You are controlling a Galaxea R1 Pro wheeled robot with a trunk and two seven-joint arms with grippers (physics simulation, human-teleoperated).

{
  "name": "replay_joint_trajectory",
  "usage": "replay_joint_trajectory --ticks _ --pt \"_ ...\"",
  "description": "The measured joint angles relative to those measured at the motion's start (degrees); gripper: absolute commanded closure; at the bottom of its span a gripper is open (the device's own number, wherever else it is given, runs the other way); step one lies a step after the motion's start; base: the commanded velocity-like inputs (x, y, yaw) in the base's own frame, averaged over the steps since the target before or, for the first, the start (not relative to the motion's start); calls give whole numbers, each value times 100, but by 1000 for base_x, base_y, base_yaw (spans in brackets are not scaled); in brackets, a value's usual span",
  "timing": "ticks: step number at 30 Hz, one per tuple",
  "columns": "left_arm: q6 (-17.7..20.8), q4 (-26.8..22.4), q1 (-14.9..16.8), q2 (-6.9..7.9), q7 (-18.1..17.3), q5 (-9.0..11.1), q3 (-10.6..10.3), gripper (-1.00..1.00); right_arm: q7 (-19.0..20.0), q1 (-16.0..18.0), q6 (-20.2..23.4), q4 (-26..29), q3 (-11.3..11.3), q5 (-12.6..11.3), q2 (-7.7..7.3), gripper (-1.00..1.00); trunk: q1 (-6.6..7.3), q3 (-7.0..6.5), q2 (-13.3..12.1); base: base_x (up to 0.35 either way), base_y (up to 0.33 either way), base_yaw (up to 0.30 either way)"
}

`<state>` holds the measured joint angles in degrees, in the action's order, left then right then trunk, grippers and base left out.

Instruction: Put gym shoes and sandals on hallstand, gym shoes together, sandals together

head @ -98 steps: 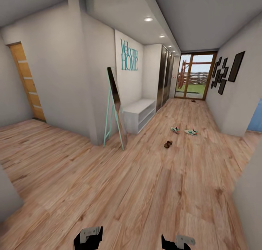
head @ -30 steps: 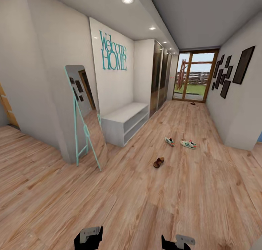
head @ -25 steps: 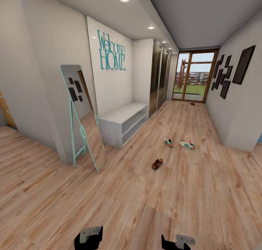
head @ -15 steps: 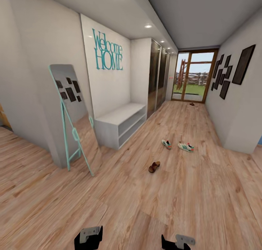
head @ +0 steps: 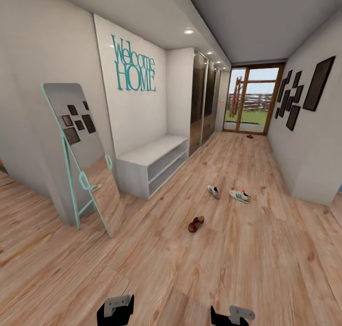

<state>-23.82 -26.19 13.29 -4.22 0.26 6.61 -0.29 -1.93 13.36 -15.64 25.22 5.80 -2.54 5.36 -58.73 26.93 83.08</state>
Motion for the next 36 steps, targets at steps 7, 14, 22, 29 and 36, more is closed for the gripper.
replay_joint_trajectory --ticks 7,14,22,29,36 --pt "1 0 -1 0 0 5 2 -100 0 0 0 0 0 -1 0 -100 0 0 0 287 -57 0" --pt "0 0 -1 0 0 6 1 -100 0 0 -1 0 0 -1 0 -100 0 0 0 313 -19 0" --pt "0 0 0 0 -1 10 2 -100 0 0 -1 0 0 -1 0 -100 0 0 0 314 -6 0" --pt "0 0 2 0 -2 20 3 -100 0 0 -1 0 0 2 0 -100 0 0 0 311 -2 0" --pt "-5 0 2 0 -2 17 1 -100 0 0 -1 0 0 0 0 -100 0 0 0 269 -1 0"
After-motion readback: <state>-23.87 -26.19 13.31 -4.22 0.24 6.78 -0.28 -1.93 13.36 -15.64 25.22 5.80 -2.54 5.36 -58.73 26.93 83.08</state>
